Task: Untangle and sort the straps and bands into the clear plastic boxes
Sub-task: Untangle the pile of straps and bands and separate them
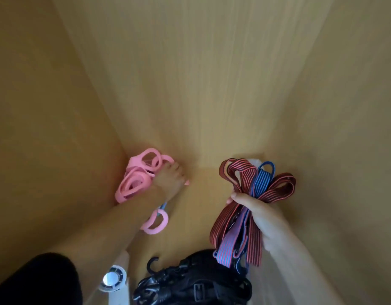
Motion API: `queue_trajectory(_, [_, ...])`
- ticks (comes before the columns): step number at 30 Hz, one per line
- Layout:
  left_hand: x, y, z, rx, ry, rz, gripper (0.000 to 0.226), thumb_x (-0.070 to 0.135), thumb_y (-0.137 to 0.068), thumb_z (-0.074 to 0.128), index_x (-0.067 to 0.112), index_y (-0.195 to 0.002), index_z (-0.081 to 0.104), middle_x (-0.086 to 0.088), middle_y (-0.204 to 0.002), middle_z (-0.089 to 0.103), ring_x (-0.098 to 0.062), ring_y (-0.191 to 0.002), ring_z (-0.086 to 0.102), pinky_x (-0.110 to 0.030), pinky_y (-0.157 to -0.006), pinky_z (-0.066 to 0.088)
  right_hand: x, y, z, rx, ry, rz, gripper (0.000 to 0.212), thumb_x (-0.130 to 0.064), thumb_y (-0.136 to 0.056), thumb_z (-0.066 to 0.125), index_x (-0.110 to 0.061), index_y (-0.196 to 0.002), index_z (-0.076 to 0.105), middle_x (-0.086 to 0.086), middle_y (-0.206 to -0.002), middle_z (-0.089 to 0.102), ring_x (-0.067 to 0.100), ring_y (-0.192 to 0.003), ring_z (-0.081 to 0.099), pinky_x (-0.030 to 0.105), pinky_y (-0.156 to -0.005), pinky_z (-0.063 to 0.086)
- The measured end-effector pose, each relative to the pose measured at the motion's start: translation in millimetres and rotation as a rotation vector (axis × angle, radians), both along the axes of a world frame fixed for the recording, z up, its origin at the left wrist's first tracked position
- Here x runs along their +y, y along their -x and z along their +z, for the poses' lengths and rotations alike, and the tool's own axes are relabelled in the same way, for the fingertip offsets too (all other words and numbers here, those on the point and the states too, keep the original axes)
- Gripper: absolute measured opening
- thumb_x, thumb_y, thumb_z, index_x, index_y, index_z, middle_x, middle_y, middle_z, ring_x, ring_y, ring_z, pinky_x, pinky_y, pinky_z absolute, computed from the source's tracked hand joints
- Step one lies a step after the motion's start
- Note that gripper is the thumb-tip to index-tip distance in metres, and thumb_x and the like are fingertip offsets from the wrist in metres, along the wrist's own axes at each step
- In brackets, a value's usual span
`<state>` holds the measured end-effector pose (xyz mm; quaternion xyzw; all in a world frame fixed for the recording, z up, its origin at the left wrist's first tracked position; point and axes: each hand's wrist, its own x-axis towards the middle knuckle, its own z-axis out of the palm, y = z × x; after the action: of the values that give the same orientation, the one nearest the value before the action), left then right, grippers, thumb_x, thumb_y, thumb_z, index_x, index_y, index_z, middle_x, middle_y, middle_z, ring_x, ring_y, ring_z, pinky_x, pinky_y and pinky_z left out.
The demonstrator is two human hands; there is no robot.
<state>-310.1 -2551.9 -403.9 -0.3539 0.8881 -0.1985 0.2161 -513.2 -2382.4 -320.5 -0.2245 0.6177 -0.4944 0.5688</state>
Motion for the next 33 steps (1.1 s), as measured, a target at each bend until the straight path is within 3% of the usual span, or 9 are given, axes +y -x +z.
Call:
queue_trajectory(2, [0.2,-15.5,17.7,-0.086,0.015,0.017,0.025,0.047,-0.086,0.066,0.025,-0.090,0.079,0.004,-0.098,0.069,-0.021,-0.097,0.063,-0.034,-0.080,0.047,-5.9,0.6,2.7,-0.037,0.049,-0.002,0.007,-0.007,-0.081,0.076,-0.007,-0.074,0.076,0.018,-0.085,0.073,0.032,-0.074,0.068,0.046,-0.077,0.057])
queue_trajectory(6, [3.9,-42.3,45.4,-0.078,0.036,0.102,0.036,0.025,-0.099,0.045,0.015,-0.131,0.060,-0.007,-0.138,0.051,-0.030,-0.128,0.044,-0.045,-0.104,0.035,-45.2,-11.3,2.3,-0.055,0.027,0.064,0.008,-0.009,-0.081,0.076,-0.008,-0.074,0.075,0.018,-0.086,0.072,0.032,-0.074,0.067,0.050,-0.080,0.057])
queue_trajectory(11, [19.2,-63.8,51.4,0.044,-0.048,0.333,0.043,0.033,-0.096,0.050,0.016,-0.136,0.053,-0.008,-0.145,0.043,-0.028,-0.134,0.037,-0.045,-0.112,0.031,-87.6,-40.8,-20.0,-0.053,-0.061,0.102,0.009,-0.005,-0.081,0.074,0.000,-0.087,0.070,0.019,-0.080,0.068,0.029,-0.065,0.066,0.037,-0.063,0.058])
queue_trajectory(17, [56.4,-64.9,34.6,0.400,-0.180,0.425,0.070,0.047,-0.081,0.061,0.018,-0.140,0.039,-0.004,-0.144,0.041,-0.029,-0.135,0.034,-0.042,-0.114,0.026,-122.9,-68.8,-68.4,0.103,-0.225,0.168,0.008,-0.002,-0.079,0.073,-0.001,-0.084,0.066,0.016,-0.076,0.066,0.031,-0.071,0.066,0.044,-0.073,0.059])
queue_trajectory(21, [72.3,-70.2,24.5,0.359,-0.222,0.437,0.092,0.056,-0.076,0.068,0.024,-0.151,0.026,-0.007,-0.161,0.020,-0.036,-0.149,0.014,-0.048,-0.122,0.008,-136.2,-82.7,-90.1,0.216,-0.237,0.179,0.017,-0.001,-0.082,0.070,-0.004,-0.096,0.063,0.013,-0.084,0.061,0.022,-0.067,0.057,0.027,-0.060,0.046])
queue_trajectory(24, [79.8,-70.4,22.6,0.297,-0.234,0.402,0.103,0.060,-0.078,0.068,0.024,-0.157,0.012,-0.009,-0.167,0.001,-0.036,-0.154,-0.004,-0.054,-0.124,-0.001,-143.5,-91.1,-102.5,0.265,-0.242,0.166,0.027,-0.001,-0.079,0.070,0.002,-0.106,0.065,0.017,-0.102,0.067,0.028,-0.084,0.062,0.033,-0.072,0.052])
queue_trajectory(27, [84.5,-70.7,19.0,0.278,-0.229,0.400,0.097,0.055,-0.089,0.061,0.022,-0.159,0.003,-0.008,-0.168,-0.010,-0.032,-0.154,-0.014,-0.053,-0.121,-0.010,-151.2,-96.5,-109.7,0.269,-0.251,0.166,0.033,-0.002,-0.072,0.076,0.000,-0.104,0.067,0.017,-0.100,0.070,0.030,-0.087,0.066,0.040,-0.078,0.059])
queue_trajectory(30, [89.6,-72.3,10.1,0.373,-0.241,0.387,0.088,0.049,-0.094,0.056,0.023,-0.160,0.004,-0.004,-0.169,-0.008,-0.027,-0.154,-0.016,-0.050,-0.121,-0.012,-152.9,-98.3,-102.3,0.219,-0.228,0.194,0.040,-0.005,-0.066,0.086,-0.004,-0.100,0.065,0.008,-0.087,0.067,0.023,-0.077,0.063,0.030,-0.070,0.052])
queue_trajectory(33, [94.7,-68.0,3.7,0.464,-0.286,0.401,0.088,0.036,-0.089,0.064,0.028,-0.158,0.010,0.002,-0.169,-0.002,-0.022,-0.155,-0.013,-0.051,-0.123,-0.012,-154.1,-92.2,-99.6,0.270,-0.229,0.240,0.043,-0.020,-0.070,0.088,-0.007,-0.104,0.065,0.007,-0.097,0.067,0.024,-0.088,0.063,0.032,-0.078,0.049])
